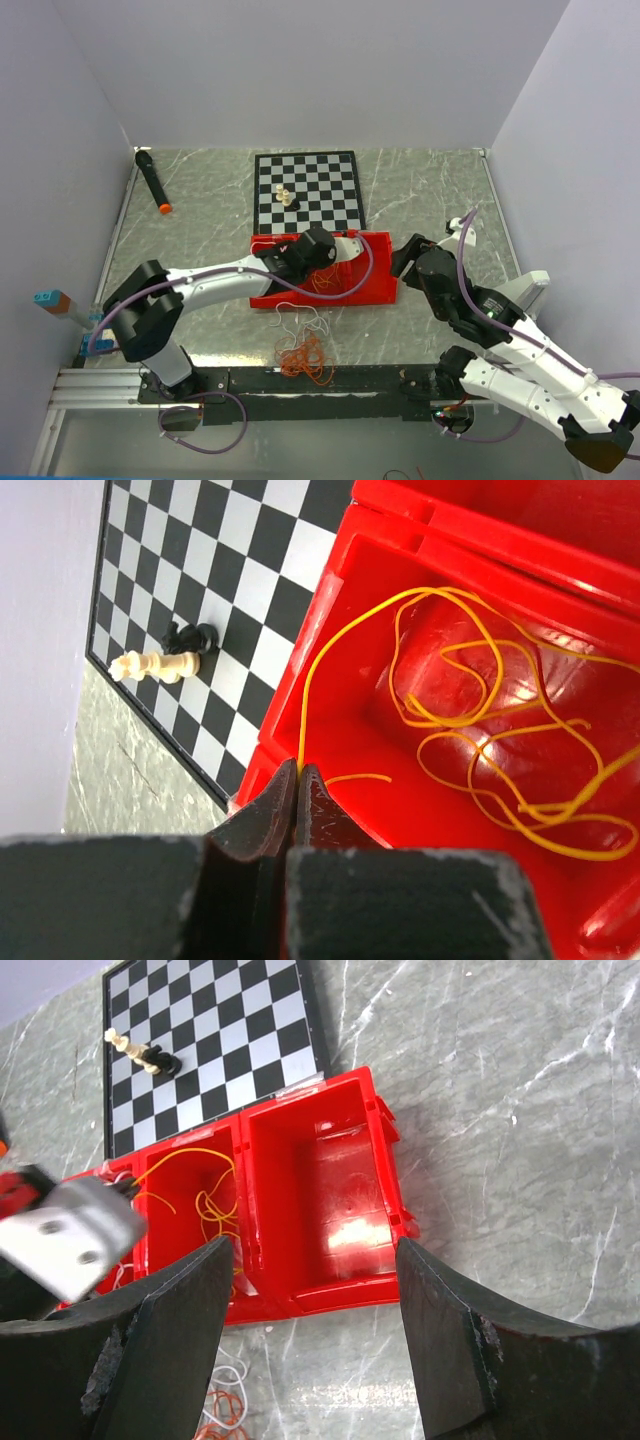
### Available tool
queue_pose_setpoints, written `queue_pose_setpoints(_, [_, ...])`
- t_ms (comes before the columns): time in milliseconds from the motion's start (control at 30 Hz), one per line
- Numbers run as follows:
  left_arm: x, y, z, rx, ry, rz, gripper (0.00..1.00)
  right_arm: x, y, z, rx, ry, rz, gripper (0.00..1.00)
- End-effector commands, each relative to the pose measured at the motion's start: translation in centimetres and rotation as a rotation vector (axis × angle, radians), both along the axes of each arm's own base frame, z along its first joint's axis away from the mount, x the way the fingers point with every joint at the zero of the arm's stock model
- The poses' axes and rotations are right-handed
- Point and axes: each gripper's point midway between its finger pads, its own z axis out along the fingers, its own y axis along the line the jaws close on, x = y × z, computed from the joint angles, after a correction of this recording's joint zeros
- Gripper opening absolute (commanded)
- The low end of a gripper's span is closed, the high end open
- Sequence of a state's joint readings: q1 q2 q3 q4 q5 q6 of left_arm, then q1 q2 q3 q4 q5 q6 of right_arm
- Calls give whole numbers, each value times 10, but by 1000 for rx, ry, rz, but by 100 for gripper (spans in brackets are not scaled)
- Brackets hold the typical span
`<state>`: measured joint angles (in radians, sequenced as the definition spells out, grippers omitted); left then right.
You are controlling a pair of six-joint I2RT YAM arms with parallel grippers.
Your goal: Untangle the cables
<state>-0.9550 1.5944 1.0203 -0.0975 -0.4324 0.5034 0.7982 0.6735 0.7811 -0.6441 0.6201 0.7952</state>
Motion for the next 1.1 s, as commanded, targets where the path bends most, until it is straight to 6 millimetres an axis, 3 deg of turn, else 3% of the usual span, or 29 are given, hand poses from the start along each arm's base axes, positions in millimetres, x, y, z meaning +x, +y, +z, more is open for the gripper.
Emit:
queue_pose_setpoints(0, [6,-10,4,0,-5,44,1,2,0,-1,10,5,-17,73])
queue_pose_setpoints(200, [-14,-42,6,-94,33,-47,1,2,0,-3,4,14,-15,73])
queue_pose_setpoints(333, [-23,-49,5,-160,107,-39,4,0,-2,-3,-4,17,-18,73])
queue_pose_setpoints(400, [-30,-50,6,-192,168,-40,37,0,-3,-3,-6,18,-17,73])
queue_pose_setpoints(433, [-33,-52,10,-211,187,-43,49,0,-3,-4,-6,21,-17,73])
queue_pose_setpoints(533, [-34,-47,22,-256,226,-20,63,-1,-3,-2,-5,25,-18,73])
queue_pose_setpoints(700, [-18,-22,61,-368,262,66,77,-6,-8,6,17,8,-19,73])
queue_pose_setpoints(800, [-18,-6,89,-445,279,77,91,-9,-8,6,31,0,-2,73])
queue_pose_setpoints(867, [-21,3,102,-476,278,77,96,-10,-4,4,33,4,15,73])
queue_pose_setpoints(967, [-23,19,123,-508,254,77,99,-10,11,1,46,11,90,73])
queue_pose_setpoints(1067, [-17,42,146,-572,266,98,97,-15,48,-4,73,18,280,71])
